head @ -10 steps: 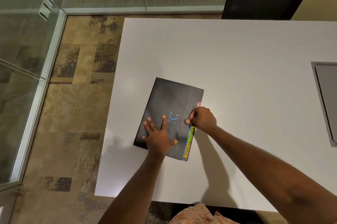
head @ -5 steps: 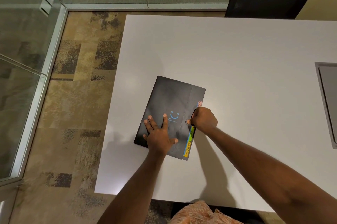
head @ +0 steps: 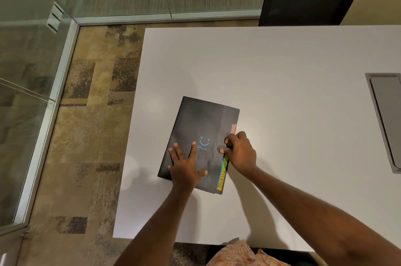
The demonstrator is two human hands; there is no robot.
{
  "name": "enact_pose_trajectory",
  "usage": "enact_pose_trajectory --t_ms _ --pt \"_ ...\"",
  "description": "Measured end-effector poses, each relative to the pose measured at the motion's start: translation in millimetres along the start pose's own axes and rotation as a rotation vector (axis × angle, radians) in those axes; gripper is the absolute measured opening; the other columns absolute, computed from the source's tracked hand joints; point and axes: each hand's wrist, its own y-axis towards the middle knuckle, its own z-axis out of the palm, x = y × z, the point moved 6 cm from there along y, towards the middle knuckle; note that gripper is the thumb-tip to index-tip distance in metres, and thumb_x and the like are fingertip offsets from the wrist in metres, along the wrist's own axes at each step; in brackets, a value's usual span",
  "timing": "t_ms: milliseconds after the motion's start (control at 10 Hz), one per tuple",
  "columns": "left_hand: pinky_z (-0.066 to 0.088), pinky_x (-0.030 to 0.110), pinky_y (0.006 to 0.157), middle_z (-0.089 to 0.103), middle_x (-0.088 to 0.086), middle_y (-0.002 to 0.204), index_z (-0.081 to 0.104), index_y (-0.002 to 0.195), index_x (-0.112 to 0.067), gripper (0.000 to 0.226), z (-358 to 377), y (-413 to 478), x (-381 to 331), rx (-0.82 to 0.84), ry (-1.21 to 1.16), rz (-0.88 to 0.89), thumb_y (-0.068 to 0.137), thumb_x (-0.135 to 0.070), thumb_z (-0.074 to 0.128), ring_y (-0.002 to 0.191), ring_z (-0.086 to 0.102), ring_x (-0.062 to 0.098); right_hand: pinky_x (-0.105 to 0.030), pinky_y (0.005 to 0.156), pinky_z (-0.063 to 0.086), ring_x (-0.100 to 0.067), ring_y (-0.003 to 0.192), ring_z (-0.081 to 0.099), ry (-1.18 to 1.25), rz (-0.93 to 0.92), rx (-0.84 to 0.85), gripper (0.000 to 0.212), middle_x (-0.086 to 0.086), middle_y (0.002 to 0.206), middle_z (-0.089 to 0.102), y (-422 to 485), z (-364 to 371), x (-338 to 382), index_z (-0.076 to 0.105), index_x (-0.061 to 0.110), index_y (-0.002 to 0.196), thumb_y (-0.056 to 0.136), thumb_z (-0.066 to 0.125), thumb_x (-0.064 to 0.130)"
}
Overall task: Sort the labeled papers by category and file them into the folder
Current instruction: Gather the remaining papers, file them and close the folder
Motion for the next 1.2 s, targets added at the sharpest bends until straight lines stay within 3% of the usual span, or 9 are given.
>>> enact_pose_trajectory --t_ms 200,500,700,800,1000,1200 --pt "0.045 0.071 0.107 -0.003 0.03 0.174 0.002 0.169 -0.041 0.123 1.2 0.5 -1.9 -0.01 0.024 -0.005 0.076 -0.076 0.075 0.16 0.0 0.052 -0.039 0.07 0.055 -0.019 0.097 0.054 -0.081 -0.085 0.001 0.008 0.004 0.106 0.052 5.7 -4.0 9.1 0.07 0.029 0.097 0.09 0.074 0.027" --pt "0.044 0.071 0.108 -0.005 0.029 0.174 0.0 0.168 -0.041 0.122 0.1 0.5 -2.6 -0.004 0.024 -0.002 0.078 -0.076 0.074 0.16 -0.001 0.052 -0.041 0.076 0.062 -0.019 0.084 0.069 0.072 0.217 0.052 0.018 0.0 0.1 0.066 26.9 6.9 -7.3 0.074 0.023 0.074 0.074 0.09 0.03" --pt "0.044 0.071 0.108 -0.006 0.029 0.174 0.001 0.168 -0.041 0.122 -1.0 -0.5 -2.6 -0.002 0.006 -0.002 0.078 -0.075 0.075 0.16 -0.003 0.052 -0.047 0.084 0.062 -0.03 0.097 0.069 -0.006 0.254 0.07 0.039 -0.007 0.109 0.059 34.0 5.3 -5.0 0.077 0.013 0.101 0.075 0.091 0.038" --pt "0.044 0.072 0.107 -0.006 0.029 0.173 0.0 0.168 -0.042 0.122 -0.6 0.1 -2.4 0.002 -0.004 -0.003 0.078 -0.073 0.076 0.16 -0.003 0.051 -0.045 0.085 0.061 -0.03 0.1 0.067 -0.029 0.251 0.094 0.042 -0.007 0.111 0.057 32.8 5.2 -4.6 0.077 0.013 0.103 0.073 0.093 0.039" --pt "0.045 0.072 0.107 -0.008 0.029 0.173 -0.001 0.168 -0.042 0.122 -0.7 -0.1 -2.8 0.009 -0.007 -0.006 0.079 -0.073 0.076 0.16 -0.004 0.051 -0.046 0.086 0.06 -0.032 0.108 0.061 -0.027 0.2 0.074 0.029 -0.009 0.114 0.053 26.7 8.0 -1.1 0.077 0.012 0.101 0.081 0.089 0.03" --pt "0.044 0.072 0.108 -0.009 0.029 0.173 -0.002 0.168 -0.041 0.122 -0.2 0.5 -3.1 0.009 -0.006 -0.002 0.08 -0.072 0.075 0.16 -0.006 0.052 -0.036 0.071 0.052 -0.02 0.095 0.06 -0.015 0.012 0.212 0.03 -0.003 0.101 0.06 34.5 1.0 -3.5 0.071 0.026 0.082 0.071 0.095 0.042"
